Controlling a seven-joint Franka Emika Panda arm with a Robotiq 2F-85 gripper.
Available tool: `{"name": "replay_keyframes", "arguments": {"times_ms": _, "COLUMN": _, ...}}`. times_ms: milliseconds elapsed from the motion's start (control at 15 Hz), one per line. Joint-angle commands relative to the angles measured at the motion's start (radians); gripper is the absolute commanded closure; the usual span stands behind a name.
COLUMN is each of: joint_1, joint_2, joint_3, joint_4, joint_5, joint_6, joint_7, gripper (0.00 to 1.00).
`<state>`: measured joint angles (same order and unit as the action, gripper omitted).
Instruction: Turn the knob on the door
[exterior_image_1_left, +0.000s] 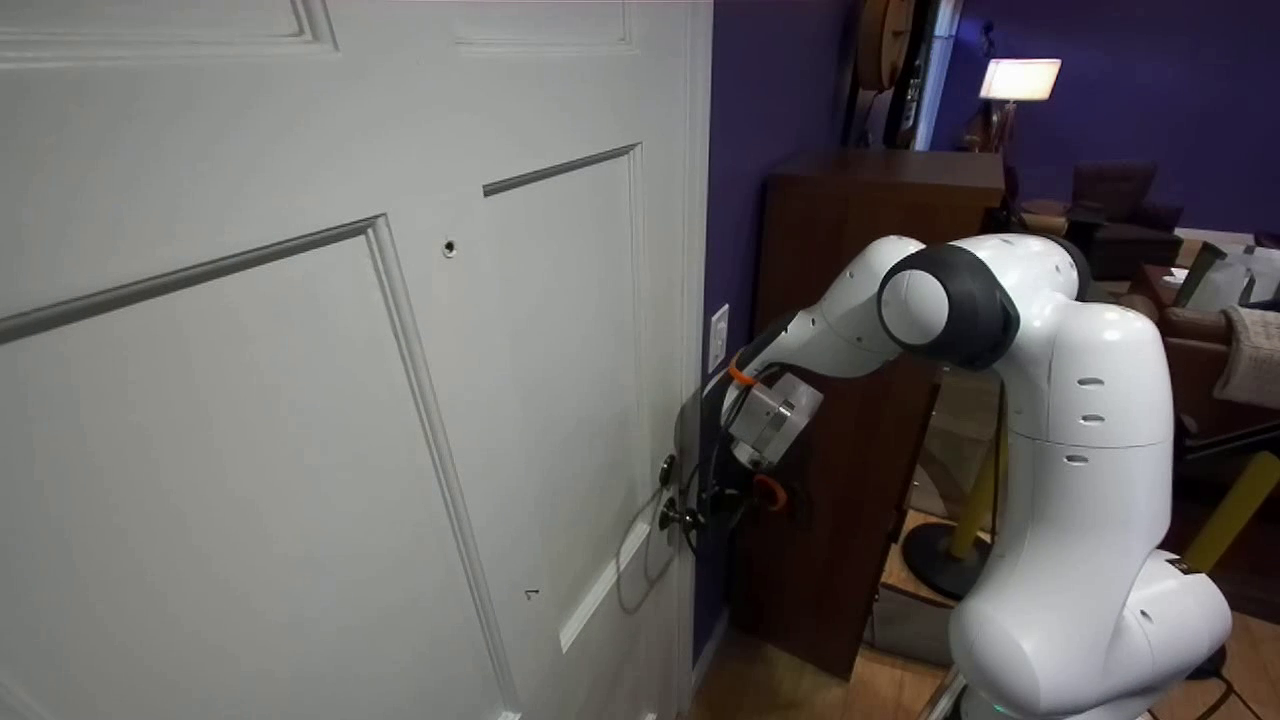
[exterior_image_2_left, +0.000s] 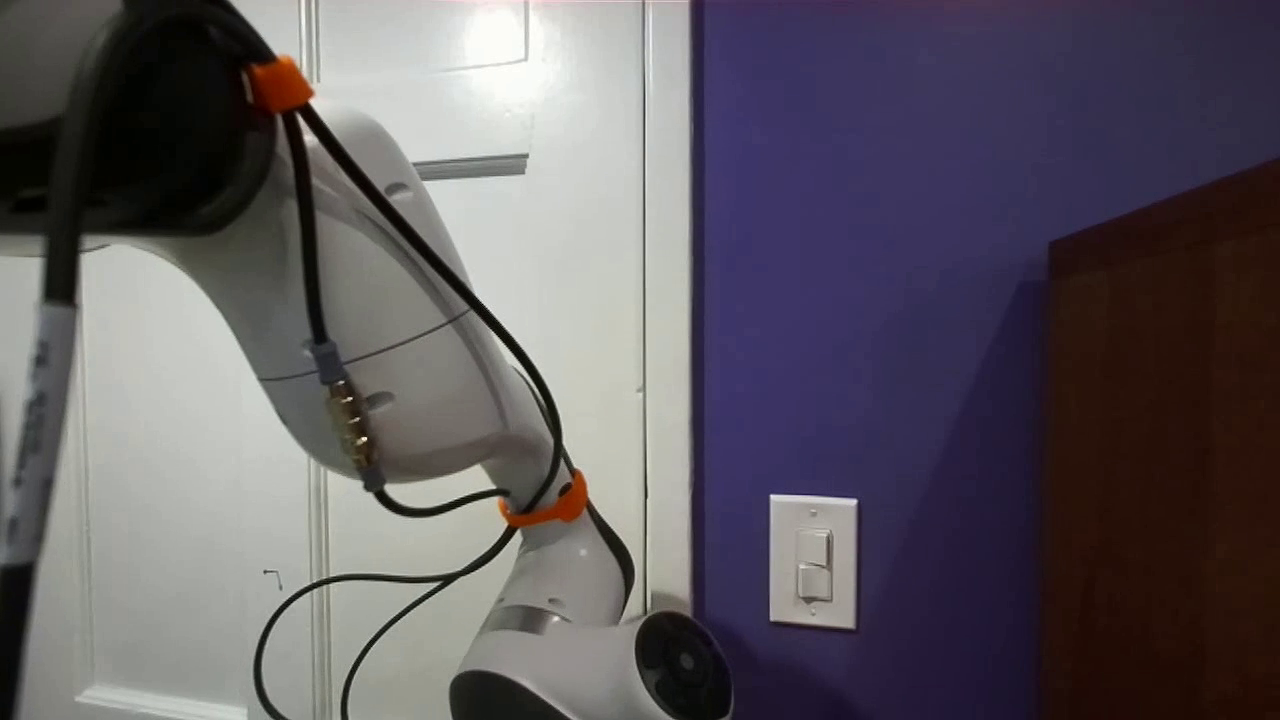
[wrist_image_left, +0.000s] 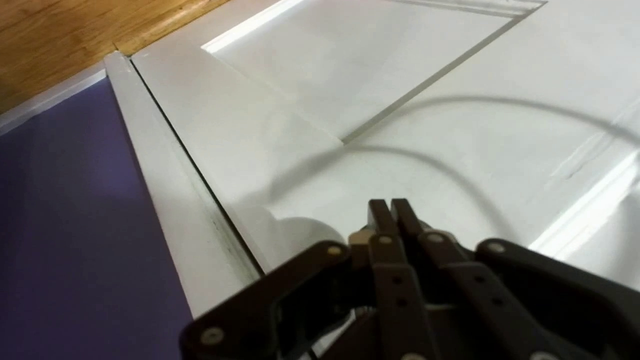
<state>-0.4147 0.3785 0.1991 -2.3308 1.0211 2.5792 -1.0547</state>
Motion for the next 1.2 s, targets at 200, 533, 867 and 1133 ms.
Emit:
{"name": "replay_keyframes", "arguments": {"times_ms": 200, "joint_1": 0.085, "joint_2": 0.035, "joint_3": -0.142, "joint_4": 0.068, "joint_5": 0.184, "joint_6": -0.157, "joint_7": -0.01, "gripper": 0.99}}
{"name": "replay_keyframes", "arguments": {"times_ms": 533, "joint_1": 0.125, "joint_2": 0.051, "joint_3": -0.211, "joint_4": 0.082, "joint_5": 0.219, "joint_6": -0.236, "joint_7": 0.01, "gripper": 0.99}}
{"name": "replay_keyframes", "arguments": {"times_ms": 867, "joint_1": 0.134, "joint_2": 0.071, "joint_3": -0.249, "joint_4": 0.094, "joint_5": 0.27, "joint_6": -0.308, "joint_7": 0.035, "gripper": 0.99}}
{"name": "replay_keyframes", "arguments": {"times_ms": 1133, "joint_1": 0.142, "joint_2": 0.083, "joint_3": -0.273, "joint_4": 0.099, "joint_5": 0.295, "joint_6": -0.343, "joint_7": 0.047, "gripper": 0.99}}
